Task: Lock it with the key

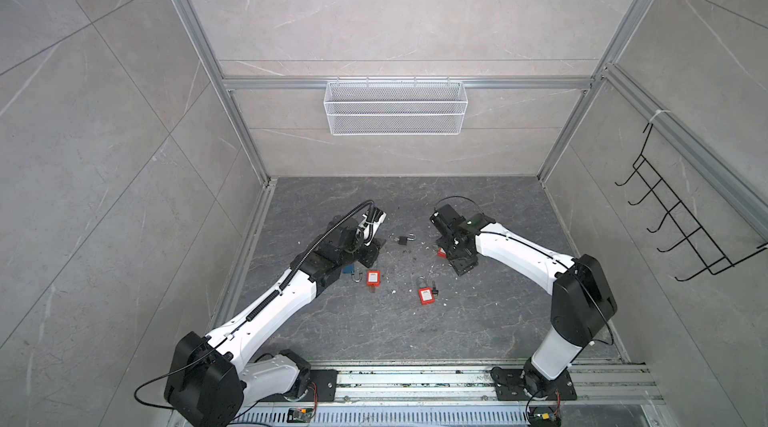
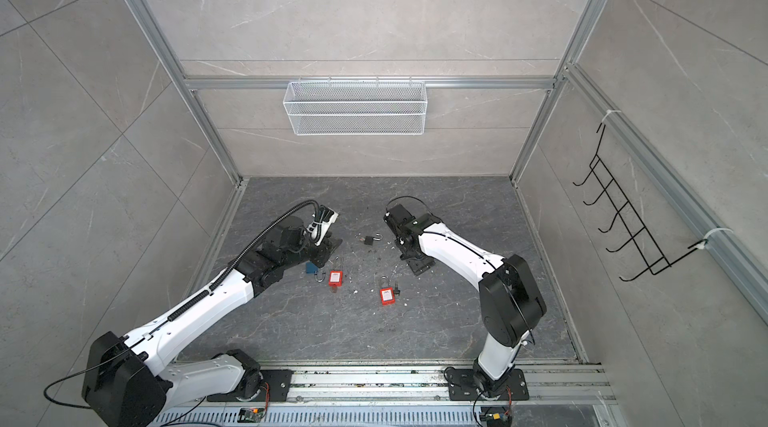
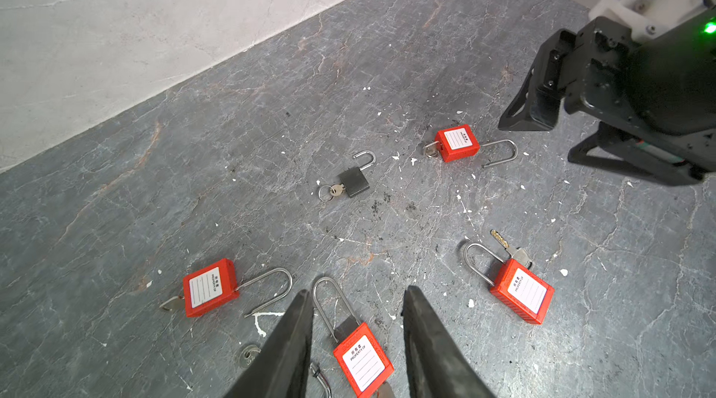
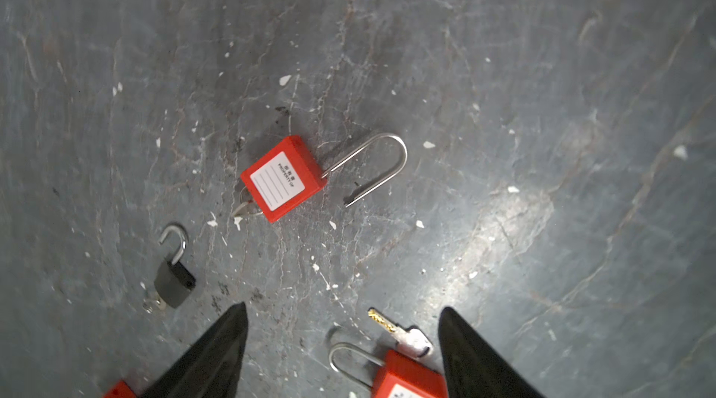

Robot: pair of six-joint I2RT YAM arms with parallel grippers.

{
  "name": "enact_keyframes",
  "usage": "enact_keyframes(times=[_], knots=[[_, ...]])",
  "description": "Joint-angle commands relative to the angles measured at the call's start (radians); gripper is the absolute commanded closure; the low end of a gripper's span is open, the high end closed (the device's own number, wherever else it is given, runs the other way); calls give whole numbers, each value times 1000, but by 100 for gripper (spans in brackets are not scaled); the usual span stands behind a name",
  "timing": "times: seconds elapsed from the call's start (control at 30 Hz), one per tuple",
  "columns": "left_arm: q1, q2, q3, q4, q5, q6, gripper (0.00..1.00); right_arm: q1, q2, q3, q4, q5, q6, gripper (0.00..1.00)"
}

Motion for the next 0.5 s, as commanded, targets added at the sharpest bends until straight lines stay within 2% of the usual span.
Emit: enact_keyframes(times=[0.0, 0.3, 0.47], knots=[[5, -25, 19, -1, -8, -24, 59, -3, 35, 9, 1, 25, 267, 22], [7, -2, 19, -19, 9, -17, 59, -29, 175, 116, 3, 65, 434, 22], [6, 20, 34, -25, 16, 5, 59, -49, 243, 199, -6, 77, 455, 22]])
